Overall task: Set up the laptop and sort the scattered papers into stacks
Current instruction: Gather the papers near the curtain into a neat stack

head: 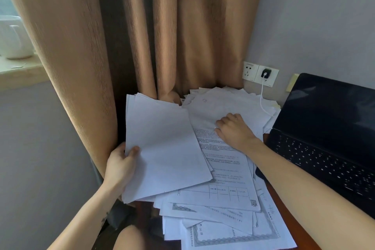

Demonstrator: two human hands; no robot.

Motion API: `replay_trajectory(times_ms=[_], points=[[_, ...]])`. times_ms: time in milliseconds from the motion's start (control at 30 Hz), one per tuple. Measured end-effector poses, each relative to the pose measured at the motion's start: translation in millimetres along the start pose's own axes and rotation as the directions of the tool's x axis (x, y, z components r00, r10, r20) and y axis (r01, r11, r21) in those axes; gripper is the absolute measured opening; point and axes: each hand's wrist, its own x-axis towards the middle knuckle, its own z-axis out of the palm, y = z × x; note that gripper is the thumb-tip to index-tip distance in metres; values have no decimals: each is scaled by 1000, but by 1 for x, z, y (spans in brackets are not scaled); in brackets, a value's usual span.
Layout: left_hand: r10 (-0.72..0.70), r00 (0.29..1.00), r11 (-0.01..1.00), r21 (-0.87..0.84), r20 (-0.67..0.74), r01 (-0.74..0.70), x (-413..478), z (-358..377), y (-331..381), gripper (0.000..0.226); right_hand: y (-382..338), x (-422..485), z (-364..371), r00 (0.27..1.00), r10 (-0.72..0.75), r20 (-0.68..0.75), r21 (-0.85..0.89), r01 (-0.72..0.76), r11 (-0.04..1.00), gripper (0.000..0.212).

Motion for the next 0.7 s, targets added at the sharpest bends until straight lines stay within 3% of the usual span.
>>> replay_trajectory(times_ms=[67,133,200,267,367,433,500,600,700], points=[[-8,1000,1000,-12,-8,8,-1,0,-1,13,-1,1,-8,991,76,109,146,-91,985,53],[-18,1000,1000,-21,-16,17,-3,0,-2,13,2,2,-16,921,139,365,317,-263,911,74],[-24,1000,999,-28,-19,23,-3,0,-3,13,5,8,-19,871,131,474,341,-318,885,87],[-28,999,999,-33,-19,27,-2,0,-4,13,8,11,-17,893,122,434,297,-269,916,83],[-28,1000,999,-35,-15,27,-2,0,-4,14,9,14,-12,954,112,278,175,-165,971,60],[-22,1000,999,-29,-19,22,-3,1,-4,14,4,15,-9,992,12,122,39,-17,999,39],[-12,1000,1000,-16,-26,12,-3,1,-3,14,1,12,-7,997,-21,75,-36,24,999,35],[-25,999,1000,-15,-25,25,-5,0,-1,17,-1,12,-13,987,62,147,-9,-61,998,37],[-57,998,996,-62,-7,56,-7,-2,4,20,-3,12,-23,968,219,121,63,-227,972,35]])
